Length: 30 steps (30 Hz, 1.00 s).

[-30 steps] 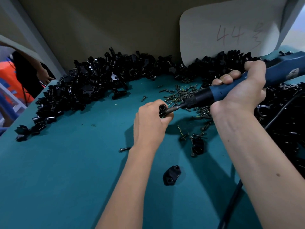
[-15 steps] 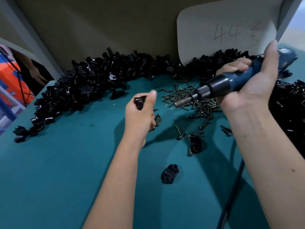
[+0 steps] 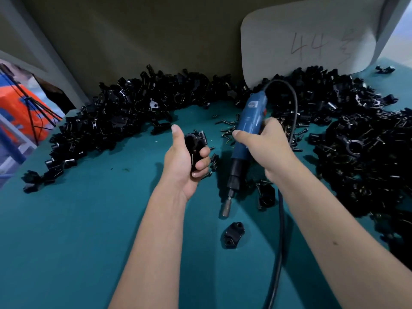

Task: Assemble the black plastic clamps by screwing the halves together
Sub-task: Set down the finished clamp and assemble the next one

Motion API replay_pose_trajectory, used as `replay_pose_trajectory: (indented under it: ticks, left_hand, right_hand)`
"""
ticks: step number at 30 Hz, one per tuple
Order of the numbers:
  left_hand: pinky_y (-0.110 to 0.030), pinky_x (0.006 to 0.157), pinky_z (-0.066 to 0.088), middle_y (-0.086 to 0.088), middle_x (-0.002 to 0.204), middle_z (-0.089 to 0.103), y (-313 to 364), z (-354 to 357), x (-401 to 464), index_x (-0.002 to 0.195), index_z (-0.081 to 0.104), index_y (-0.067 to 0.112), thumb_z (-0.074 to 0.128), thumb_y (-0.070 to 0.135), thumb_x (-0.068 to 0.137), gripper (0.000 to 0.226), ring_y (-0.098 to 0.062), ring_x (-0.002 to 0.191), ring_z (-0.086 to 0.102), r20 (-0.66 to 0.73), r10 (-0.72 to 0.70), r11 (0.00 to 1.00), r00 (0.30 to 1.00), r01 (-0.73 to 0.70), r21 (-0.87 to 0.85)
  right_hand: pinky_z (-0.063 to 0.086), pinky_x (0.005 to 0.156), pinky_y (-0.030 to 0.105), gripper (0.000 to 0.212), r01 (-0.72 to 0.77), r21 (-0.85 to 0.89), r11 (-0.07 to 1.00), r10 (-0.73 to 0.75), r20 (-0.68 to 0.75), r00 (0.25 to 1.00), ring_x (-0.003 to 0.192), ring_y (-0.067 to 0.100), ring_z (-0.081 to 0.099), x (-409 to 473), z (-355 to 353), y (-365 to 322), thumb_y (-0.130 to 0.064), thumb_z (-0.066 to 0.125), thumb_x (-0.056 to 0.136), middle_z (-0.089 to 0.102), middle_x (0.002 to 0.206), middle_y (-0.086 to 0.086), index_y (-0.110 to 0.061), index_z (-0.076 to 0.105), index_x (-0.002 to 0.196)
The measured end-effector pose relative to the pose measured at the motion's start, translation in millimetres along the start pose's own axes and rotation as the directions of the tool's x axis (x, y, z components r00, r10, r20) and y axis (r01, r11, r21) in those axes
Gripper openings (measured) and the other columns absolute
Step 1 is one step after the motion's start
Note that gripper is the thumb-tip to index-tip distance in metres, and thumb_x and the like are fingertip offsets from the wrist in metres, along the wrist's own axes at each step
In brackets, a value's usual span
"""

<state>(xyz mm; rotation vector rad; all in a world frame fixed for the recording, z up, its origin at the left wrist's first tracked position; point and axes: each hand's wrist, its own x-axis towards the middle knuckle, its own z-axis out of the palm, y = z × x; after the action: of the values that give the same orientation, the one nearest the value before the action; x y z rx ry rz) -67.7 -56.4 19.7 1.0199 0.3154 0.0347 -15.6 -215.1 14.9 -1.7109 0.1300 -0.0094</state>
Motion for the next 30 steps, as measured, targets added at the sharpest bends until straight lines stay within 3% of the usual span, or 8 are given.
replay_pose_trajectory:
  ticks: [5,8,12,16,19,22,28,30]
  left_hand:
    - [-0.019,0.034,0.022,-0.002,0.059,0.055,-4.5,4.6,2.0,0.089,0.043,0.017,0.037,0.057,0.107,0.045,-0.013,0.04,0.036,-0.077,0.049,0.976,0.996,-0.031,0.216]
    - [-0.021,0.037,0.025,-0.002,0.059,0.059,-5.1,12.1,2.0,0.099,0.045,0.018,0.039,0.046,0.109,0.03,-0.016,0.041,0.042,-0.089,0.101,0.965,0.991,-0.075,0.253]
    - [-0.025,0.041,0.039,-0.005,0.07,0.068,-7.0,31.5,-2.7,0.1,0.053,0.014,0.038,0.041,0.11,0.032,-0.019,0.047,0.054,-0.036,0.202,0.953,0.979,-0.188,0.24]
    - [-0.04,0.067,0.06,-0.007,0.107,0.073,-23.9,63.7,-15.8,0.121,0.061,0.018,0.036,0.057,0.106,0.049,-0.023,0.08,0.074,0.061,0.161,0.952,0.985,-0.172,0.253]
    - [-0.044,0.087,0.054,0.003,0.103,0.065,-37.9,95.6,-23.1,0.103,0.057,0.03,0.035,0.062,0.102,0.039,-0.017,0.096,0.067,0.111,0.286,0.782,0.952,-0.299,0.547]
    - [-0.037,0.079,0.043,0.009,0.087,0.06,-48.7,135.8,-29.6,0.099,0.059,0.021,0.043,0.04,0.108,0.026,-0.01,0.086,0.056,0.244,0.451,0.591,0.858,-0.492,0.639]
    - [-0.043,0.076,0.041,-0.004,0.082,0.06,-78.6,211.3,-45.4,0.07,0.042,0.028,0.042,0.04,0.109,0.041,-0.029,0.086,0.056,0.488,0.34,0.414,0.804,-0.594,0.69]
    - [-0.044,0.079,0.043,-0.01,0.088,0.064,-92.4,223.5,-47.7,0.068,0.04,0.027,0.041,0.04,0.109,0.043,-0.033,0.088,0.057,0.514,0.271,0.375,0.813,-0.582,0.722]
  right_hand:
    - [0.039,0.056,0.026,0.043,0.109,-0.373,0.921,-0.104,0.033,0.994,0.077,0.009,0.057,-1.8,-3.0,3.2,-0.042,0.081,0.086,0.06,0.094,-0.004,-0.018,0.051,0.106]
    - [0.048,0.066,0.025,0.034,0.206,-0.472,0.857,-0.215,0.036,0.976,0.088,0.011,0.064,-5.0,-6.4,-5.3,-0.039,0.077,0.09,0.069,0.099,-0.006,-0.017,0.062,0.11]
    - [0.059,0.082,0.041,0.015,0.445,-0.303,0.843,-0.372,0.27,0.888,0.081,0.009,0.066,-16.9,-15.0,-30.0,-0.041,0.07,0.095,0.072,0.088,-0.011,-0.027,0.074,0.101]
    - [0.06,0.087,0.042,0.017,0.55,-0.294,0.782,-0.437,0.371,0.819,0.085,0.012,0.073,-23.1,-51.5,-46.0,-0.026,0.079,0.091,0.077,0.09,-0.007,-0.02,0.077,0.106]
    - [0.063,0.076,0.045,0.014,0.48,-0.377,0.792,-0.365,0.338,0.868,0.071,0.022,0.074,-19.6,-97.5,-59.1,-0.024,0.08,0.091,0.076,0.083,0.003,-0.016,0.077,0.102]
    - [0.056,0.053,0.032,0.013,0.365,-0.537,0.761,-0.233,0.298,0.926,0.053,0.013,0.066,-17.7,-148.8,-70.0,-0.023,0.082,0.089,0.075,0.07,0.0,-0.018,0.073,0.096]
    - [0.045,0.068,0.028,0.008,0.128,-0.865,0.485,-0.131,0.073,0.989,0.074,0.016,0.063,-19.1,-227.3,-89.4,-0.032,0.08,0.081,0.069,0.076,-0.006,-0.025,0.077,0.083]
    - [0.047,0.075,0.031,0.01,0.083,-0.873,0.48,-0.154,0.009,0.988,0.081,0.023,0.065,-18.6,-241.8,-92.3,-0.034,0.081,0.084,0.071,0.085,0.0,-0.025,0.076,0.085]
